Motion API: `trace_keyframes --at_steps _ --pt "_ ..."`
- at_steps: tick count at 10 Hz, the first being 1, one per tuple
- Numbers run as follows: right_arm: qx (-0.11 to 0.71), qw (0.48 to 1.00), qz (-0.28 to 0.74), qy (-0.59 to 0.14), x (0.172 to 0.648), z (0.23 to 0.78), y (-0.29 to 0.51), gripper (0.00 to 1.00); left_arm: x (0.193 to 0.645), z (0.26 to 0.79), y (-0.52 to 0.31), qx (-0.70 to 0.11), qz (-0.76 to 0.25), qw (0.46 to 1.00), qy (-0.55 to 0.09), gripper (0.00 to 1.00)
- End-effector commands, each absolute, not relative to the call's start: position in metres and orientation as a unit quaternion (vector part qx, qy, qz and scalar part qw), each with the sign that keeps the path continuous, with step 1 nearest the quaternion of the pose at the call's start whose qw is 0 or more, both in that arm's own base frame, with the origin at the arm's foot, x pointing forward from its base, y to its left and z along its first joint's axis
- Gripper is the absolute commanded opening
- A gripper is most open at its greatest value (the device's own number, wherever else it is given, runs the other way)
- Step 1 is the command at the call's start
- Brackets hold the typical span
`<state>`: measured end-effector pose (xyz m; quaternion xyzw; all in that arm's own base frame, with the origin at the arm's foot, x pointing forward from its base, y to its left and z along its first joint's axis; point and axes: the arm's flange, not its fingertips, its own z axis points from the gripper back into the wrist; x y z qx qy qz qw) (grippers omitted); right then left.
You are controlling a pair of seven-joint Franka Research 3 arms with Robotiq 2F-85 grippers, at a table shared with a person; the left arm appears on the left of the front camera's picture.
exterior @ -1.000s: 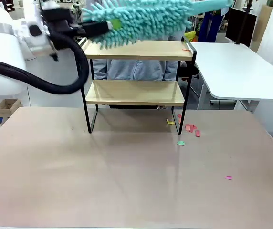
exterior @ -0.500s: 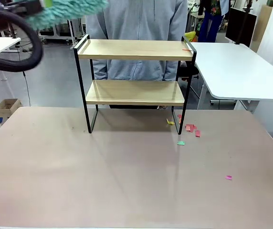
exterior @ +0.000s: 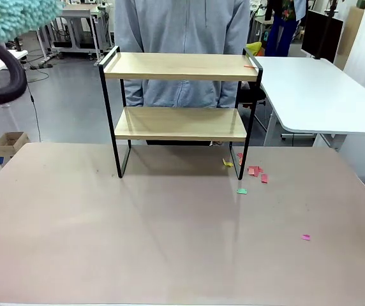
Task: Clean the shelf.
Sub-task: Hand the Duster back to the human.
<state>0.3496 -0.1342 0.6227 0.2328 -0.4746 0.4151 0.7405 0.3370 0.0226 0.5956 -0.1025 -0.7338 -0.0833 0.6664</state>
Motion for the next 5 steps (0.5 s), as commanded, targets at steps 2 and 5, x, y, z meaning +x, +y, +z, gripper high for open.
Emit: trace_keyframes --at_steps 2,5 --pt "0.232 0.734 0.418 -0.482 0.35 0.625 -0.134 1.0 0.337 0.568 0.016 -0.082 -0.081 0.677 -0.727 0.18" --pt "0.232 0.734 0.418 -0.482 0.35 0.625 -0.134 1.0 0.352 0.508 0.03 -0.106 -0.052 0.696 -0.708 0.18"
